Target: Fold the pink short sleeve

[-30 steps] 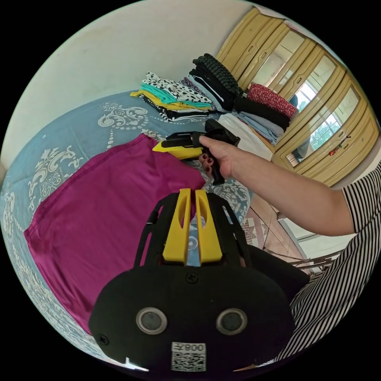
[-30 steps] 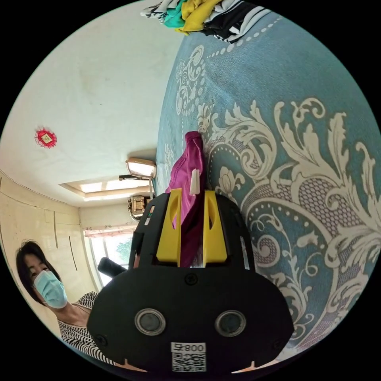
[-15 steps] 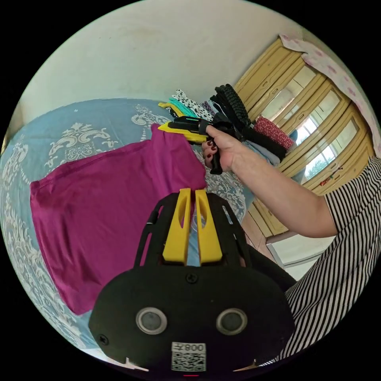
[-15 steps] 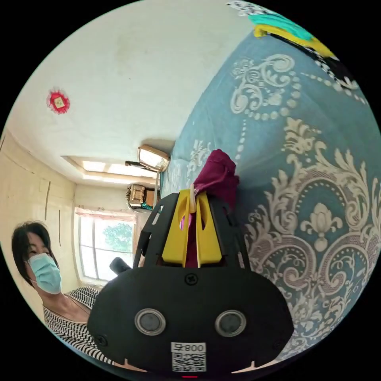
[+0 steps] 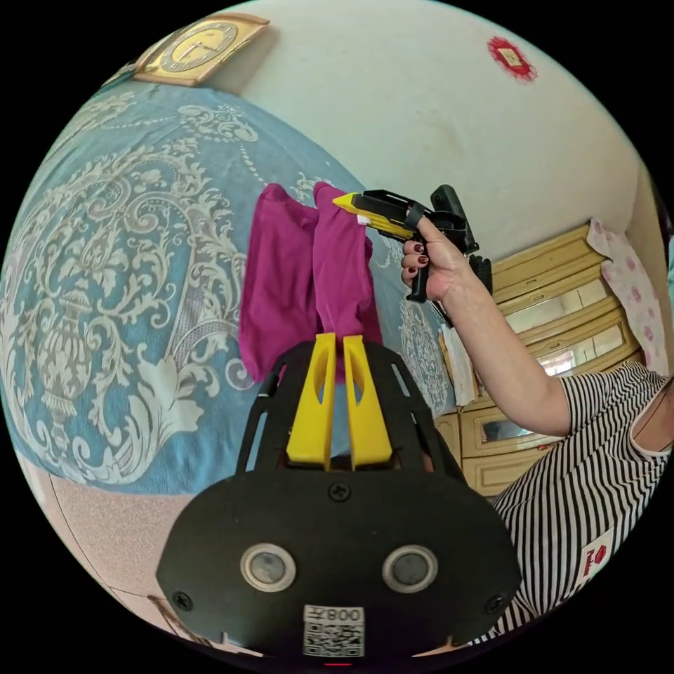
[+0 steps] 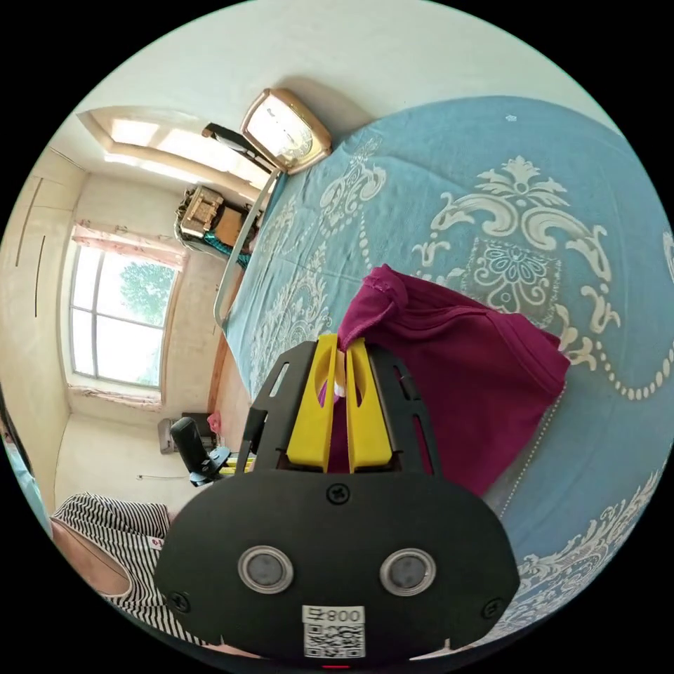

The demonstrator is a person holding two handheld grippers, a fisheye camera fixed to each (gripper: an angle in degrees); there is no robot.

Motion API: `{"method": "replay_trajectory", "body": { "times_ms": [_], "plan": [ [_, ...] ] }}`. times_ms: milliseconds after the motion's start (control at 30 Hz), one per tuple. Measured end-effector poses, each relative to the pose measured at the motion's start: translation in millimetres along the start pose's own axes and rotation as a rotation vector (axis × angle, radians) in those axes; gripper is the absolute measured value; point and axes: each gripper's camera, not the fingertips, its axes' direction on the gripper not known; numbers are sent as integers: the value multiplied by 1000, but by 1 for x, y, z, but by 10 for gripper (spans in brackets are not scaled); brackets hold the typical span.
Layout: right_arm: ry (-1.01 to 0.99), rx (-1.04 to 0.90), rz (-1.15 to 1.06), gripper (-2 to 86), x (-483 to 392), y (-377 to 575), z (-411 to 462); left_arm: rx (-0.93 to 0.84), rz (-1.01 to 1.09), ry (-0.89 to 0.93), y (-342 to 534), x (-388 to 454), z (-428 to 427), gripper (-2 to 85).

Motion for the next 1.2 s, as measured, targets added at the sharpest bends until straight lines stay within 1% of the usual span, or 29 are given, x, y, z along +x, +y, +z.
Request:
{"method": "replay_trajectory", "body": {
  "times_ms": [100, 233, 300, 400, 533, 633, 733, 800, 833, 867, 900, 967, 1033, 1133, 1200],
  "plan": [
    [27, -63, -4, 18, -22, -16, 44, -19, -62, 22, 7, -26, -2, 18],
    [78, -108, -2, 21, -45, -33, 82, 8, -151, 51, 14, -52, -8, 16],
    [93, -143, -20, 25, -61, -42, 103, 22, -204, 94, 20, -68, -13, 14],
    [88, -137, -72, 27, -86, -49, 111, 32, -221, 108, 26, -76, -23, 10],
    [69, -103, -136, 20, -109, -46, 102, 40, -227, 60, 35, -76, -38, 5],
    [123, -100, -149, 12, -112, -37, 105, 71, -174, 42, 37, -64, -49, 3],
    [173, -152, -114, 5, -106, -40, 128, 37, -56, 4, 22, -42, -43, 2],
    [261, -207, -122, 3, -108, -47, 154, -25, 20, -86, 7, -26, -26, 1],
    [278, -227, -122, 3, -108, -48, 161, -44, 34, -119, 4, -24, -21, 1],
    [276, -231, -133, 2, -113, -50, 169, -97, 51, -193, 1, -22, -7, 1],
    [296, -238, -148, 2, -119, -51, 172, -119, 59, -203, 2, -21, 1, 1],
    [316, -252, -172, 2, -126, -51, 175, -108, 38, -186, 3, -19, 2, 1],
    [316, -262, -191, 2, -130, -47, 170, -103, 26, -179, 6, -15, -1, 1],
    [252, -214, -214, 2, -131, -21, 139, -93, 40, -172, 13, -1, -9, 2],
    [206, -181, -195, 2, -124, 17, 108, -94, 65, -177, 20, 13, -12, 2]
  ]
}}
